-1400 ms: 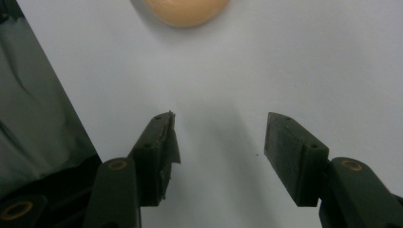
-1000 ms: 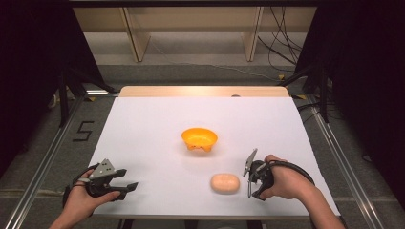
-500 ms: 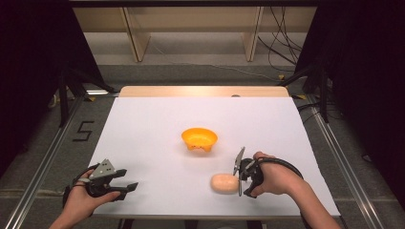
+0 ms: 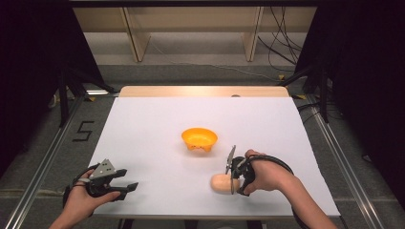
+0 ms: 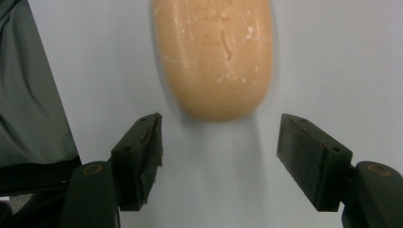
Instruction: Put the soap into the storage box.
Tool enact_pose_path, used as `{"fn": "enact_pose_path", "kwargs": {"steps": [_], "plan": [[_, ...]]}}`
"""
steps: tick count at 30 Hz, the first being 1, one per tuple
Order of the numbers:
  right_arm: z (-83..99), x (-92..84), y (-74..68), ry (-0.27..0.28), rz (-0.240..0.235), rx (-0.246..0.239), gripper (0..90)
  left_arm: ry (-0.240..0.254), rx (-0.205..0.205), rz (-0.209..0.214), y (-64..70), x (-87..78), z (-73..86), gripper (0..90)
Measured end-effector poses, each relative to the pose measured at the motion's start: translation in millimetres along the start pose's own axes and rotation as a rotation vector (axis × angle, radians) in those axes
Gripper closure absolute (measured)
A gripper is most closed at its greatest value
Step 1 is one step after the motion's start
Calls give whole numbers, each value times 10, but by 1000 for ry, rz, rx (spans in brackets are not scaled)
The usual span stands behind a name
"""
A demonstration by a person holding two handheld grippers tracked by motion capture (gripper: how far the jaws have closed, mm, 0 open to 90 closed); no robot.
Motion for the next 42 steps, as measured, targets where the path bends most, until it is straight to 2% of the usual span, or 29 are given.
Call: {"fn": "enact_pose_path", "kwargs": {"steps": [1, 3, 4, 6, 7, 8, 9, 11, 15, 17, 18, 19, 21, 22, 23, 27, 28, 30, 32, 34, 35, 37, 38, 40, 41, 42], "plan": [[-16, -13, -17, -6, -16, 17, 330, -2, 0, 1, -1, 0, 0, 311], [-44, -7, -4, -1, -7, -6, 330, -4, 1, 1, -1, -1, 1, 311], [-60, -15, -18, -5, -14, 10, 330, 1, 0, 0, 1, 0, 1, 311], [-77, -17, -20, -5, -13, 5, 329, 0, 1, 0, 0, 0, 1, 311], [-107, -8, -8, 0, 0, -17, 328, 0, 1, 0, 0, 0, 0, 311], [-126, -20, -31, -6, -11, 3, 327, 0, 1, 1, 0, 0, 0, 311], [-151, -16, -23, -4, -17, -14, 326, -2, 1, 1, -1, 0, 0, 311], [-165, -11, -30, -4, -19, 0, 326, 1, 0, -3, 0, 1, 0, 311], [-238, 12, -10, -7, -2, -37, 320, -11, 10, -10, -12, -5, 3, 311], [-255, 3, -28, -12, -14, -20, 318, -11, 7, -12, -11, -1, 3, 311], [-288, 11, -7, 9, 0, -57, 317, -8, 1, -16, -6, 4, 4, 311], [-301, 17, -3, 13, 0, -62, 316, -4, -10, -16, -1, 10, 4, 311], [-331, 33, 19, 27, 3, -102, 314, -5, -3, -3, 0, -4, 4, 311], [-336, 22, -7, 8, -5, -59, 313, -6, 10, -8, -8, -7, 2, 311], [-336, 22, -7, 8, -5, -59, 313, -6, 10, -8, -8, -7, 2, 311], [-401, 62, 17, 11, 1, -101, 309, -6, 11, -8, -6, -7, 3, 312], [-407, 53, -9, -14, -15, -69, 308, -6, 8, -7, -5, -6, 3, 312], [-432, 65, -8, -11, -21, -72, 307, -10, 14, -10, -11, -7, 4, 312], [-454, 84, 33, -3, -2, -118, 303, -6, 1, -13, -5, 2, 4, 311], [-456, 81, 26, -20, -7, -107, 303, -7, -5, -4, -1, 1, 6, 311], [-487, 84, 4, -7, -18, -98, 303, -4, 12, -8, -6, -5, 3, 311], [-489, 75, -7, -43, -20, -80, 303, -4, 13, -3, -2, -6, 3, 311], [-511, 88, 9, -18, -11, -115, 303, -4, 13, -3, -2, -6, 3, 312], [-519, 93, 7, -17, -19, -116, 303, -4, 13, -2, -2, -5, 4, 311], [-514, 94, 3, -42, -22, -97, 303, -4, 13, -2, -2, -5, 4, 311], [-528, 107, 22, -27, -8, -129, 303, -4, 13, -2, -2, -6, 4, 311]]}}
Point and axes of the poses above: each handheld gripper's, and its own axes: x roughly forward along the jaws, z roughly out of its underside, y roughly to its right, the point moved 2 cm from there along x, roughly forward along the jaws, and after that the axes turned 13 degrees about -y, right-handed, at the moved point
